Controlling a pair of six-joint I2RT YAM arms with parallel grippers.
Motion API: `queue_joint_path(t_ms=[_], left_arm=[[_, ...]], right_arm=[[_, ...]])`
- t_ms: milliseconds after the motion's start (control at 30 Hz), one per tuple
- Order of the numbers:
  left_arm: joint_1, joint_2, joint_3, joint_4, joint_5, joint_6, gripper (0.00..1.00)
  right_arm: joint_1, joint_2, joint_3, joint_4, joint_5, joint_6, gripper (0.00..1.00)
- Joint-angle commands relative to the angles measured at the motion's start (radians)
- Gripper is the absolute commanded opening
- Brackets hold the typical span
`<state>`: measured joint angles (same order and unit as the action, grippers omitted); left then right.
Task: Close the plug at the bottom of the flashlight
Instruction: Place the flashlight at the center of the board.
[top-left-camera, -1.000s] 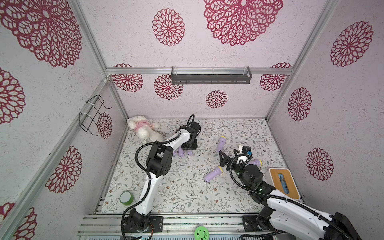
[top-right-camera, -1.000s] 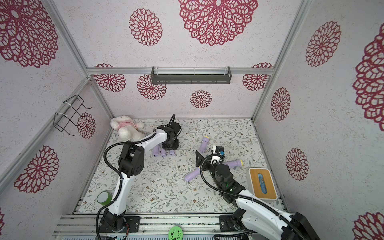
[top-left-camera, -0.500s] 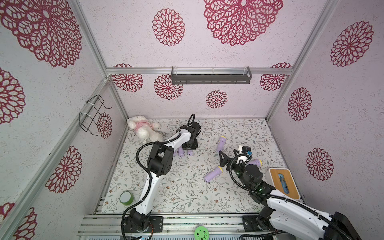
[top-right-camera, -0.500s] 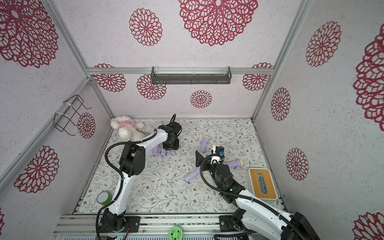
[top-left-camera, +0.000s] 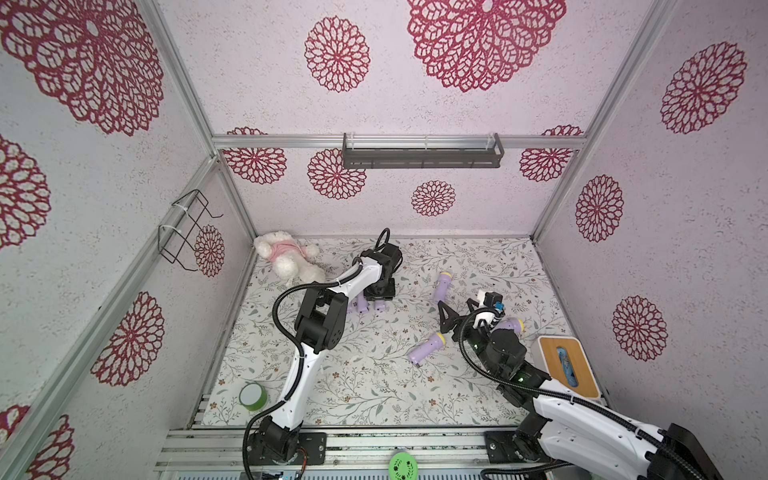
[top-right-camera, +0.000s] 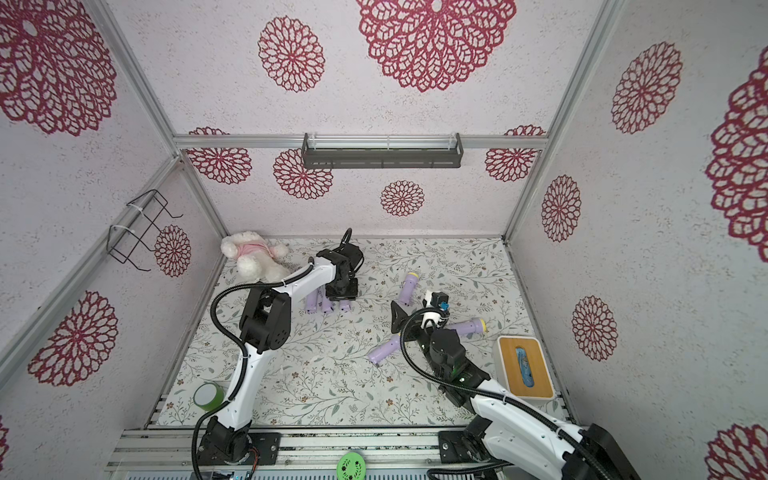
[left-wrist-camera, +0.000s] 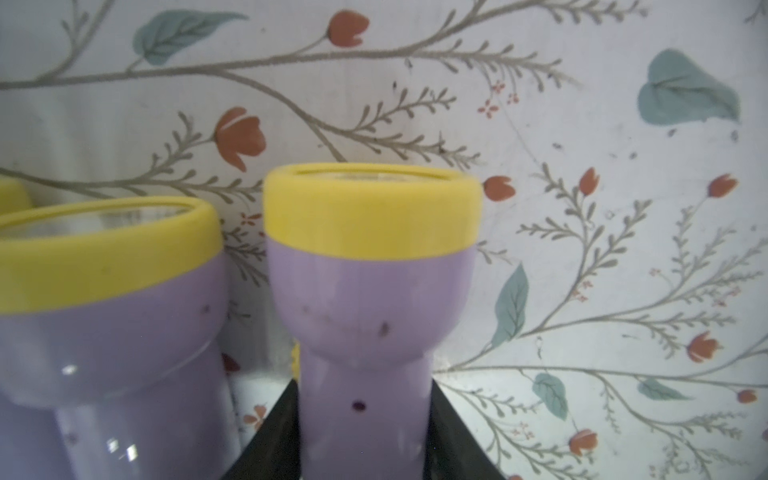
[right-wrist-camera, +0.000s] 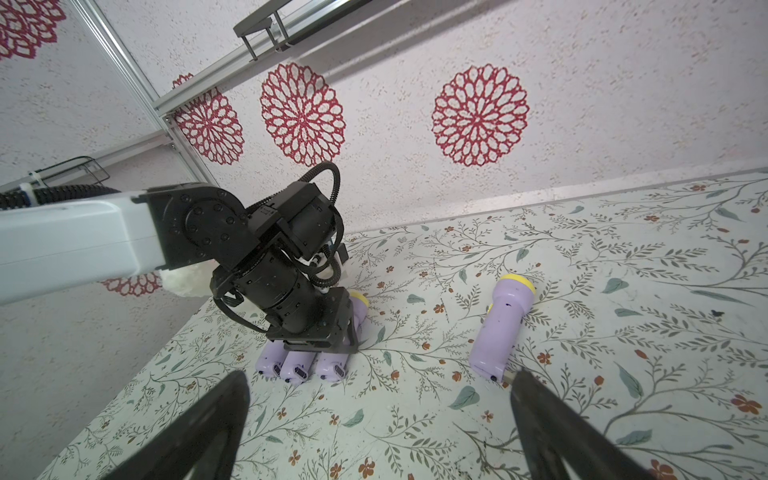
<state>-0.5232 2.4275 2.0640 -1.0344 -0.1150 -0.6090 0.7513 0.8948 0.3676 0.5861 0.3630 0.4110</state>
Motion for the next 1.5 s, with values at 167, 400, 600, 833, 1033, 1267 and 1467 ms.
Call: queue_joint_path(t_ms=[167,400,600,833,1033,1267,1467], left_arm=[[-0.007,0.032,0.066,-0.047,-0.008,0.008,0.56],[-0.017,0.039,0.119,-0.072,-0.014,0.014,0.58],[-0.021,0.025,0.157,-0.096,-0.026,0.017,0.59],[-0.030,-0.007,0.199,-0.121,-0.041,0.020,0.62],[-0.046,-0.052,0.220,-0.134,-0.058,0.028,0.68],[-0.081,-0.124,0.183,-0.118,-0.089,0.053,0.79],[-0.135,-0.245,-0.002,0.011,-0.105,0.137,0.97]], right_arm=[[-0.003,-0.007,-0.003,0.050,0.010,0.010,0.99],[-0.003,-0.016,-0.007,0.054,0.012,0.008,0.99],[-0.003,-0.016,-0.009,0.056,0.010,0.008,0.99],[-0.003,-0.016,-0.010,0.059,0.011,0.008,0.99],[-0.003,-0.016,-0.011,0.060,0.014,0.006,0.99],[-0.003,-0.032,-0.019,0.060,0.050,0.007,0.99],[-0.003,-0.071,-0.030,0.047,0.110,0.009,0.99]])
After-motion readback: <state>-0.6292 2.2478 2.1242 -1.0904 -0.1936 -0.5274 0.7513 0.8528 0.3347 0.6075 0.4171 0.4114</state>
